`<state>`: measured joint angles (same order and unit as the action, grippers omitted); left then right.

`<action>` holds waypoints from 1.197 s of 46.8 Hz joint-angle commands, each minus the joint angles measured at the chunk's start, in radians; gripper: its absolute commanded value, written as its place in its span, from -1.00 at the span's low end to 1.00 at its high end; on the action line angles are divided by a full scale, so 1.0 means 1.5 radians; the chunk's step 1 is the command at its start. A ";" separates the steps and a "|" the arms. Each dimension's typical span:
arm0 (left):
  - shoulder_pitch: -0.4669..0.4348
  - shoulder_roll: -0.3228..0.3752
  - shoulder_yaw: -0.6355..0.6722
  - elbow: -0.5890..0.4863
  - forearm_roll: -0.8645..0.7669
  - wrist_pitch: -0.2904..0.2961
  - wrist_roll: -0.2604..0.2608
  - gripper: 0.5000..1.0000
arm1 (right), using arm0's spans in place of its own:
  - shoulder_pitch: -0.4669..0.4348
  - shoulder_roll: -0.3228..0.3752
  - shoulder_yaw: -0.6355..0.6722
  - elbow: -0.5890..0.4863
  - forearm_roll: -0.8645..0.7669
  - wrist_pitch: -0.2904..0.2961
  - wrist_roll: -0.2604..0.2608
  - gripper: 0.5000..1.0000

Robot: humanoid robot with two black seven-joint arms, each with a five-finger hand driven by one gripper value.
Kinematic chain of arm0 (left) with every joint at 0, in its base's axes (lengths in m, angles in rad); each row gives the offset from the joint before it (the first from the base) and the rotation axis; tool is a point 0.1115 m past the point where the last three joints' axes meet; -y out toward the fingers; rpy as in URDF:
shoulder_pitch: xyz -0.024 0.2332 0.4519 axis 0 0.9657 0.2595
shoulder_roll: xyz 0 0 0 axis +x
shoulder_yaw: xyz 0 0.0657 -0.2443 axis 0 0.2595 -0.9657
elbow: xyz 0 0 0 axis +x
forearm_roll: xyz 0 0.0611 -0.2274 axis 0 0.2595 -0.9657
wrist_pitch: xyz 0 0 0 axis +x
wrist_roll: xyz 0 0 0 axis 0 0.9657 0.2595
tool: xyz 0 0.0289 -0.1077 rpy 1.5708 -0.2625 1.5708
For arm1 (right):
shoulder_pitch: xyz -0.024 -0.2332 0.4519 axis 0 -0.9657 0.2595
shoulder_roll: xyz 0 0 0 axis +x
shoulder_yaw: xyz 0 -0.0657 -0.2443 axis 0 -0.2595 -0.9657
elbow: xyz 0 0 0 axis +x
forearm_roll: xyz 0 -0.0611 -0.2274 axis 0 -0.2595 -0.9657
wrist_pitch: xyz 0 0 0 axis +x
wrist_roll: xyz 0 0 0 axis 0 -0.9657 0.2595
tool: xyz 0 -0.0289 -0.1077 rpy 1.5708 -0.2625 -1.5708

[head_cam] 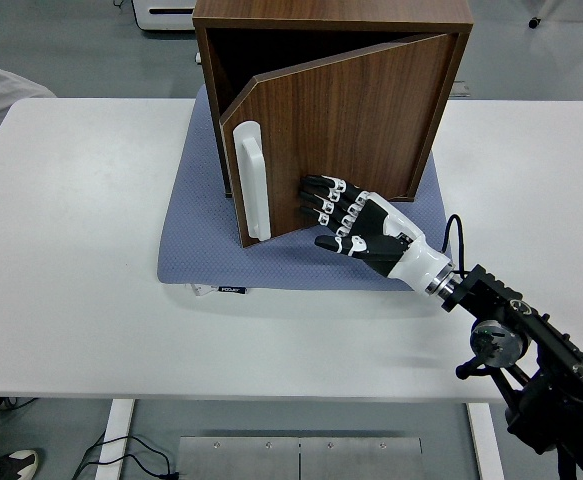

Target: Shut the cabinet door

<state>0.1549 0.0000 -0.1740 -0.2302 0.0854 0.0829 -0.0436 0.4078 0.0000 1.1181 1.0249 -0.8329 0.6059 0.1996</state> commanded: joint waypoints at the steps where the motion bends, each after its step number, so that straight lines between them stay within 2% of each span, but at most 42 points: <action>1: 0.000 0.000 0.000 0.000 -0.001 0.000 0.000 1.00 | 0.013 0.000 -0.003 -0.009 0.001 0.000 0.000 1.00; 14: 0.000 0.000 0.000 0.000 0.000 0.000 0.000 1.00 | 0.063 0.000 -0.015 -0.038 0.024 0.003 -0.001 1.00; 56: 0.000 0.000 -0.001 0.000 0.000 0.000 0.000 1.00 | 0.158 0.000 -0.074 -0.089 0.056 0.003 -0.004 1.00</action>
<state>0.1549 0.0000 -0.1736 -0.2300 0.0860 0.0828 -0.0431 0.6424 0.0000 1.0077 0.8955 -0.7580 0.6109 0.1931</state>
